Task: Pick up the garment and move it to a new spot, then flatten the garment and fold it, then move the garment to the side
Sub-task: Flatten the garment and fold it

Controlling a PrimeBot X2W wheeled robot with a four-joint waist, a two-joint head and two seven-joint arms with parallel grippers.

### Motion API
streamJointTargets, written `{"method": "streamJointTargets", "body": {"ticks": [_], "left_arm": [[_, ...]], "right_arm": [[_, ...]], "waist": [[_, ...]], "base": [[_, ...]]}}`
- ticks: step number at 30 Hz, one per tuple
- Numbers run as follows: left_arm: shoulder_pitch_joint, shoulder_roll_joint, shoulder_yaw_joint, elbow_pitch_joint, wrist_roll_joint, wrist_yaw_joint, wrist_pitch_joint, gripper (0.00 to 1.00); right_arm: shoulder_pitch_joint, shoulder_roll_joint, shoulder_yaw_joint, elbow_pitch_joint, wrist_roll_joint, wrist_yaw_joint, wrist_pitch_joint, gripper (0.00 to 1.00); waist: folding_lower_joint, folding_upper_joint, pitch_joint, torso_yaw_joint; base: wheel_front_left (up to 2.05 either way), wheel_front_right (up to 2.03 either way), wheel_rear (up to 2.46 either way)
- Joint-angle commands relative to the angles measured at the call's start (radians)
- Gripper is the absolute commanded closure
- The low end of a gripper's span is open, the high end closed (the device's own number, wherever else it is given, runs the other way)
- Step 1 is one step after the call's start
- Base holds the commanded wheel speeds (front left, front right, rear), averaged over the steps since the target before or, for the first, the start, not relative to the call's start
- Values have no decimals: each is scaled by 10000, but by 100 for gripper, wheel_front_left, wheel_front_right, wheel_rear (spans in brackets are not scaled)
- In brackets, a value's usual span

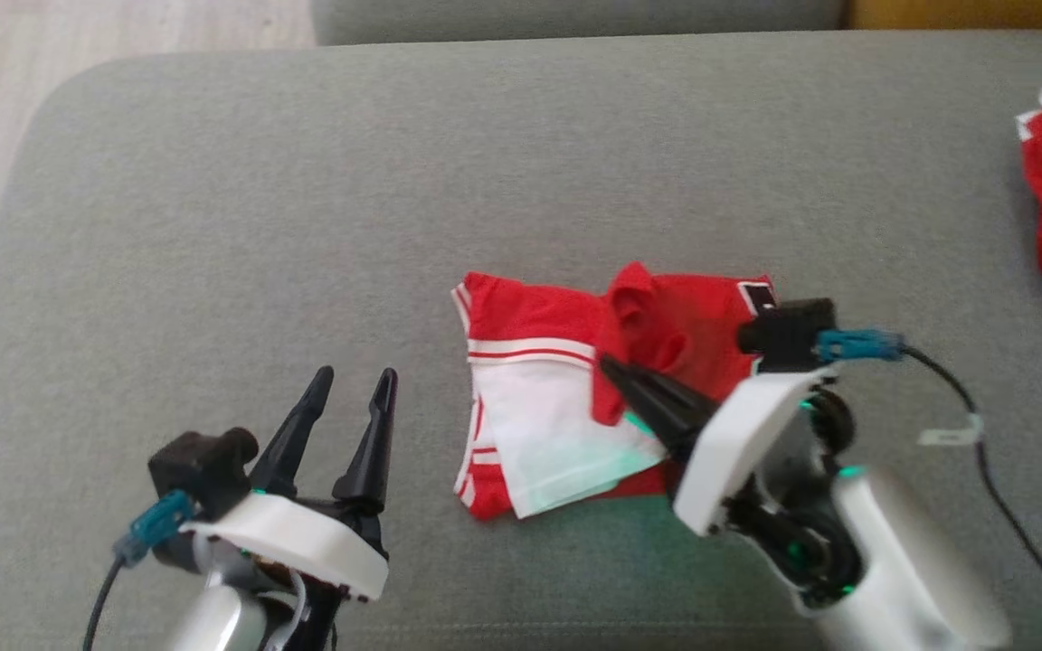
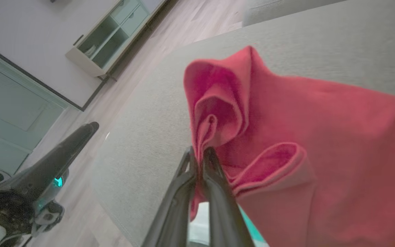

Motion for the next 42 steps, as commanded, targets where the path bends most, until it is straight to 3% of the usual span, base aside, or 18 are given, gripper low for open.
{"method": "streamJointTargets", "body": {"ticks": [1,8,14,15,16,17,18,25,30,36,42], "left_arm": [[-482,63,308,-280,31,-21,-132,0],[-581,-82,139,-145,4,-84,-197,0],[-612,-117,126,-22,-39,-97,-278,0],[-616,-120,124,-6,-46,-96,-286,0],[-616,-122,123,7,-54,-96,-295,0],[-616,-124,117,19,-58,-96,-301,0],[-616,-128,110,29,-59,-91,-306,0],[-540,-101,89,52,-81,-56,-332,0],[-441,-58,76,37,-102,-20,-340,0],[-332,-11,58,-21,-125,38,-331,0],[-269,27,25,-66,-150,64,-318,0]], "right_arm": [[-494,220,245,-203,91,65,-173,100],[-1341,645,954,1839,437,65,-1083,100],[-1905,668,1623,2998,1263,65,-1846,100],[-2000,668,1775,3148,1435,65,-1987,84],[-2089,669,1911,3296,1610,65,-2133,60],[-2179,669,2055,3436,1751,65,-2264,3],[-2261,670,2182,3555,1889,65,-2412,0],[-2633,671,2730,3851,2338,65,-3155,0],[-2663,671,2499,3627,2254,65,-3950,0],[-2574,218,1387,3468,1147,65,-5144,0],[-2231,-516,947,3362,-214,65,-5512,0]], "waist": [[0,0,-4,228],[0,0,79,936],[0,0,113,1110],[0,0,109,1111],[0,0,101,1104],[0,0,91,1092],[0,0,79,1071],[0,0,-30,823],[0,0,-136,577],[0,0,-227,359],[0,0,-268,269]], "base": [[0,0,0],[0,0,0],[0,0,0],[0,0,0],[0,0,0],[0,0,0],[0,0,0],[0,0,0],[0,0,0],[0,0,0],[0,0,0]]}}
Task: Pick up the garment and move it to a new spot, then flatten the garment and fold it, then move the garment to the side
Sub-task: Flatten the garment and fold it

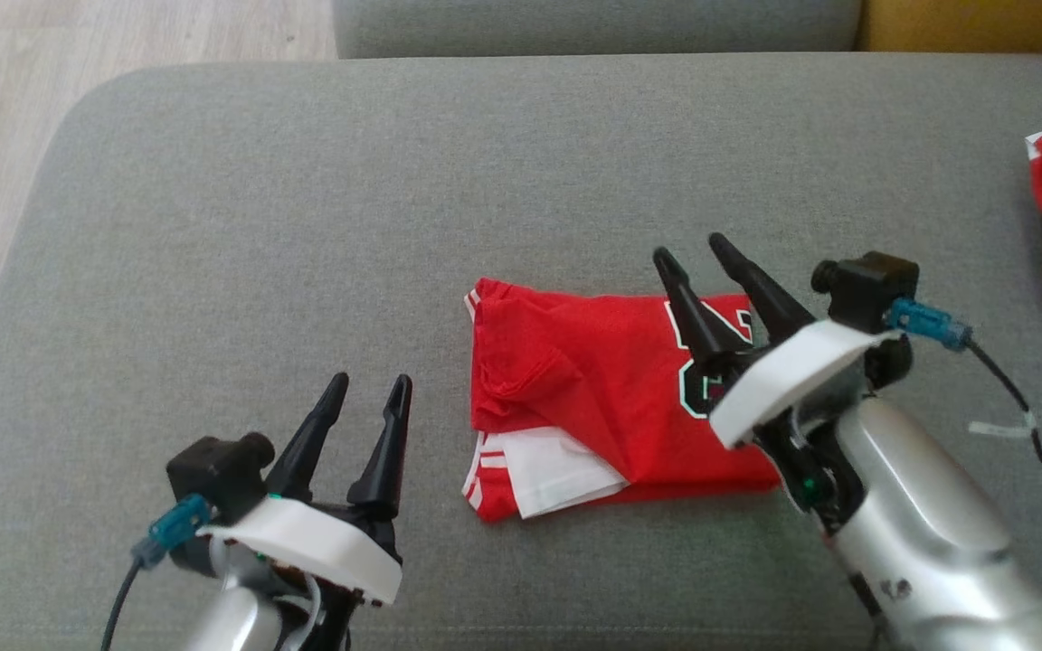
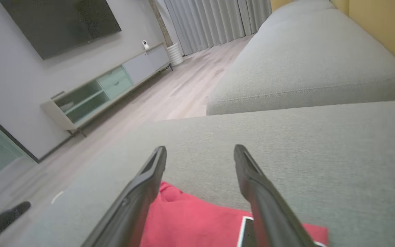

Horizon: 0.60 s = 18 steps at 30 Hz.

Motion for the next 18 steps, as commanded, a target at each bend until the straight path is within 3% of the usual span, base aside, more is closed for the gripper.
{"method": "streamJointTargets", "body": {"ticks": [1,2,3,6,18], "left_arm": [[-172,169,327,-383,-45,59,-68,0],[-172,172,319,-391,-47,60,-66,0],[-174,175,309,-396,-51,58,-62,0],[-196,177,268,-396,-57,42,-46,0],[-364,152,238,-367,-68,69,-94,0]], "right_arm": [[96,-88,171,-321,-354,65,-95,0],[178,-214,259,-269,-633,65,-79,24],[272,-295,365,-207,-834,65,-34,56],[500,-348,662,63,-965,65,211,100],[-95,29,2280,1287,-705,65,376,100]], "waist": [[0,0,5,3],[0,0,10,7],[0,0,18,17],[0,0,53,83],[0,0,355,619]], "base": [[0,0,0],[0,0,0],[0,0,0],[0,0,0],[0,0,0]]}}
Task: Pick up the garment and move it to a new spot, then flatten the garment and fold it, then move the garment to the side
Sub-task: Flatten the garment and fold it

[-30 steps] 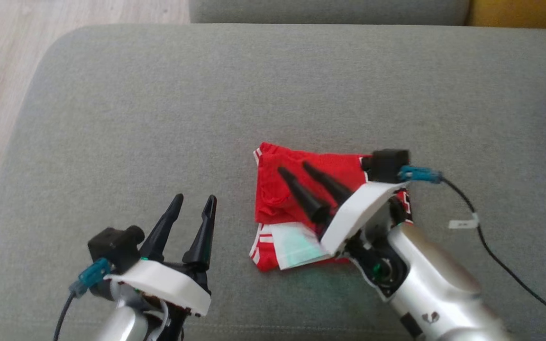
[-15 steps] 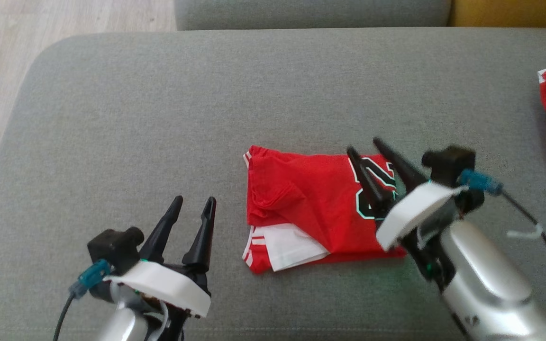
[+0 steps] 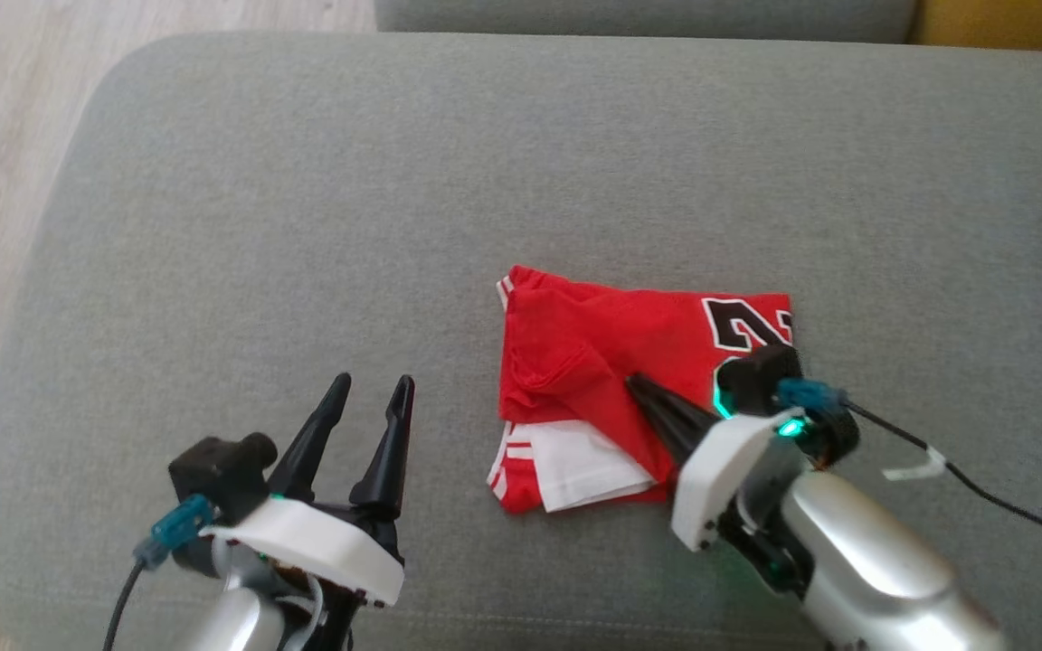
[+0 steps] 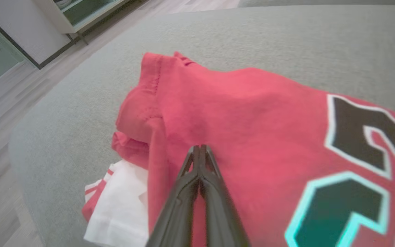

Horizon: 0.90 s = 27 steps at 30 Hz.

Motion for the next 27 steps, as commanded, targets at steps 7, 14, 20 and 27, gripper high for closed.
{"method": "streamJointTargets", "body": {"ticks": [7,14,20,27], "left_arm": [[-393,153,368,-325,-85,83,-188,0],[-407,140,438,-246,-128,131,-288,0],[-411,117,516,-92,-182,133,-407,0],[-617,84,662,135,-8,172,-637,0]], "right_arm": [[-663,695,1619,45,405,65,-105,100],[-908,811,2332,372,817,65,-691,100],[-1236,705,1631,278,826,65,-1904,91],[-939,707,-511,-109,168,65,-2735,0]], "waist": [[0,0,180,240],[0,0,237,86],[0,0,65,-249],[0,0,-323,-658]], "base": [[0,0,0],[0,0,0],[0,0,0],[0,0,0]]}}
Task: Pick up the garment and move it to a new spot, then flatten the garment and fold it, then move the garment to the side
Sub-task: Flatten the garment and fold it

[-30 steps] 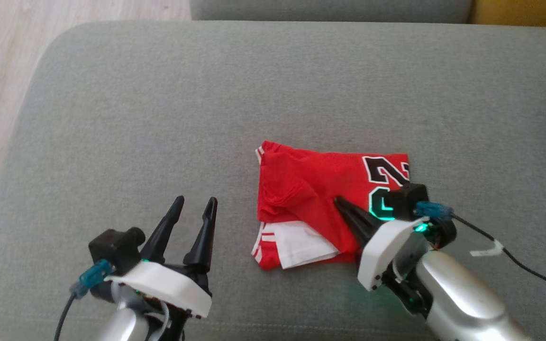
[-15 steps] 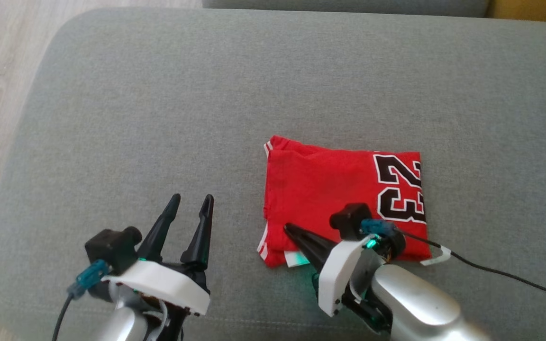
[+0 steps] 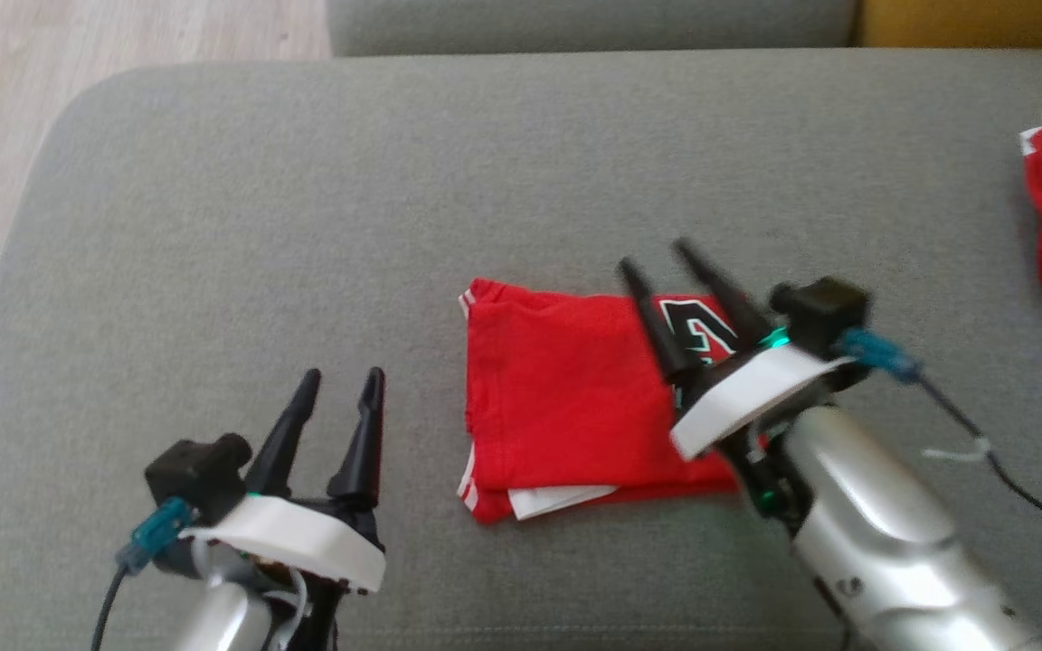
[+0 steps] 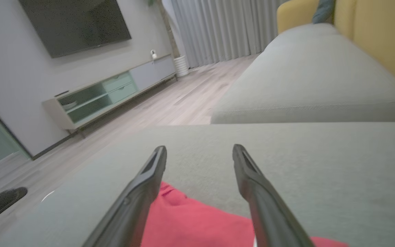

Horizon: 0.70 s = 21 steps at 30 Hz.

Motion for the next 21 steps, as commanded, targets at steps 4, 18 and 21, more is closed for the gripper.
{"method": "streamJointTargets", "body": {"ticks": [4,18,21], "left_arm": [[-620,25,599,-136,444,210,-259,0],[522,-357,1504,-342,1362,376,-389,0],[679,-495,1587,-308,1511,261,-390,0]], "right_arm": [[698,221,-1791,-778,-1373,65,-246,0],[4311,863,-5664,-3840,-3945,65,22,0],[4536,865,-5749,-4017,-3943,65,129,0]], "waist": [[0,0,-296,-333],[0,0,-634,-497],[0,0,-635,-471]], "base": [[0,0,0],[0,0,0],[0,0,0]]}}
